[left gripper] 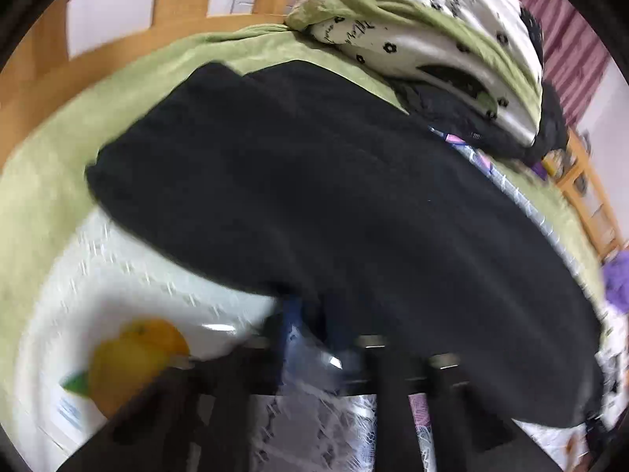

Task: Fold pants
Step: 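Grasp the waistband with the left gripper while the right gripper grasps it too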

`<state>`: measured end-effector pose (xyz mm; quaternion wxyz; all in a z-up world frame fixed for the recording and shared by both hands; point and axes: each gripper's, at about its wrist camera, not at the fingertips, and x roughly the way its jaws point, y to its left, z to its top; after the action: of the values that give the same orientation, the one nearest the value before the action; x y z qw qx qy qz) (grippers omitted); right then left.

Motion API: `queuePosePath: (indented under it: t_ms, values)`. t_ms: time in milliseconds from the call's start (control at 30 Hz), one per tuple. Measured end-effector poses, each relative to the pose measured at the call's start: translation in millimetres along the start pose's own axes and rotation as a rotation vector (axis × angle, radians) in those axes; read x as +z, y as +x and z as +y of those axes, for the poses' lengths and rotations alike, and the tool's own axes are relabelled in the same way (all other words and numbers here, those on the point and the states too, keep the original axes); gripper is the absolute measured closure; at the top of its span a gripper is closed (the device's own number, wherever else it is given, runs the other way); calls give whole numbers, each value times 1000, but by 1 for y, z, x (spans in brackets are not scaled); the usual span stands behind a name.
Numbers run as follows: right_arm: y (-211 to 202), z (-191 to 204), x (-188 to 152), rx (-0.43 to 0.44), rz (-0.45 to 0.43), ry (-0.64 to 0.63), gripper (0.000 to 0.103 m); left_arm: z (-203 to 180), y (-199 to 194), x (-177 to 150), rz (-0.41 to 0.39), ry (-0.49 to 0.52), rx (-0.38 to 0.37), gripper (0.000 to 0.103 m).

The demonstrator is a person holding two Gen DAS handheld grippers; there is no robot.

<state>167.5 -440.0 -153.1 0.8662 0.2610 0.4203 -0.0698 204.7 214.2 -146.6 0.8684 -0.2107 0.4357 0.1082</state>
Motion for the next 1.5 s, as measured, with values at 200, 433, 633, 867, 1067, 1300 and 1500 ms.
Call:
queuePosePath:
  t_ms: [200, 433, 633, 867, 1067, 1300, 1500]
  values:
    - [-44, 49, 39, 47, -139, -177, 91, -21, -47, 43, -115, 71, -33, 95]
    - [-14, 96, 138, 52, -177, -242, 91, -95, -25, 105, -299, 201, 57, 95]
    - [75, 110, 200, 8, -119, -222, 87, -141, 42, 155, -366, 230, 97, 92]
    - [112, 99, 180, -60, -22, -263, 56, -149, 46, 145, -347, 244, 171, 34]
    - [41, 72, 124, -52, -44, -288, 50, -110, 8, 90, -213, 217, 118, 34]
    - [10, 15, 44, -7, 15, -146, 40, -39, 7, 11, -42, 38, -42, 34]
    - [28, -8, 46, 130, -4, 27, 40, -27, 39, 30, 22, -68, -134, 34]
